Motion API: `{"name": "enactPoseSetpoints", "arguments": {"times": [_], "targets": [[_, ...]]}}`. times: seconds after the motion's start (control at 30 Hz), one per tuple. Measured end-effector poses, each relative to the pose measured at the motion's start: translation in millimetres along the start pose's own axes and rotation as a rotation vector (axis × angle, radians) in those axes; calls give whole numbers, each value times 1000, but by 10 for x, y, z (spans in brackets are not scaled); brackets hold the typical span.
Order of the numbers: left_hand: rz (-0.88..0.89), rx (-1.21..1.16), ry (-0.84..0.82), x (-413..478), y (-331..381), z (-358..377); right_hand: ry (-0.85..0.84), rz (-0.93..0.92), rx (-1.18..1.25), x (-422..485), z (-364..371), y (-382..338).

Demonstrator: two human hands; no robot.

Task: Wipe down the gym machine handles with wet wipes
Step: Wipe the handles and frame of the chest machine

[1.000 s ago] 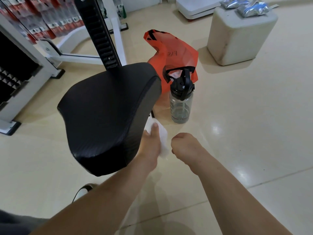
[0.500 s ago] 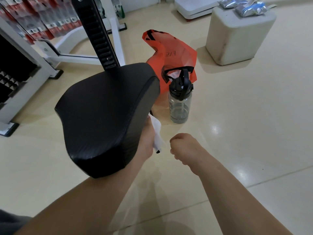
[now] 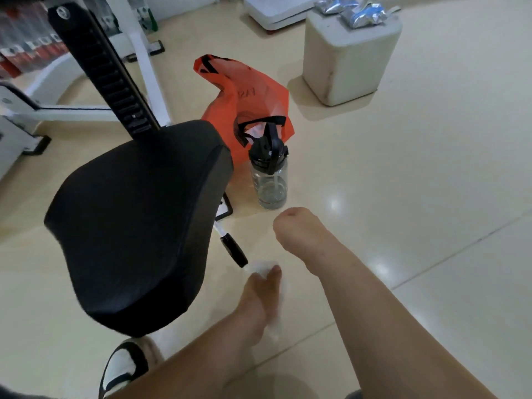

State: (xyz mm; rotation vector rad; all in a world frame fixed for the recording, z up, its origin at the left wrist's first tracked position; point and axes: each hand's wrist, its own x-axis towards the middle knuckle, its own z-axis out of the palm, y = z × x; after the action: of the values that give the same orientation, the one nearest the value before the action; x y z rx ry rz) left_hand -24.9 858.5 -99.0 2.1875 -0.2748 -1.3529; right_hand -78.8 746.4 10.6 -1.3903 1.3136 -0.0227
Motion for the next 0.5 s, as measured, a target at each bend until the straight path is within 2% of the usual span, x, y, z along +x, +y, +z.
{"name": "enactPoseSetpoints", "arguments": {"times": [0.1, 0.27, 0.33, 0.4, 0.5], "targets": [[7, 49, -91, -345, 216, 106, 123, 10, 9, -190, -231, -56], [144, 11, -231, -1349, 727, 125, 364, 4, 90, -695, -508, -97], [112, 17, -240, -1735, 961, 42, 523, 24, 225, -1042, -635, -55], [55, 31, -235, -2138, 1180, -97, 636, 155, 467, -1519, -696, -10], [77, 121, -260, -2797, 1587, -308, 653, 380, 811, -2311, -762, -54]]}}
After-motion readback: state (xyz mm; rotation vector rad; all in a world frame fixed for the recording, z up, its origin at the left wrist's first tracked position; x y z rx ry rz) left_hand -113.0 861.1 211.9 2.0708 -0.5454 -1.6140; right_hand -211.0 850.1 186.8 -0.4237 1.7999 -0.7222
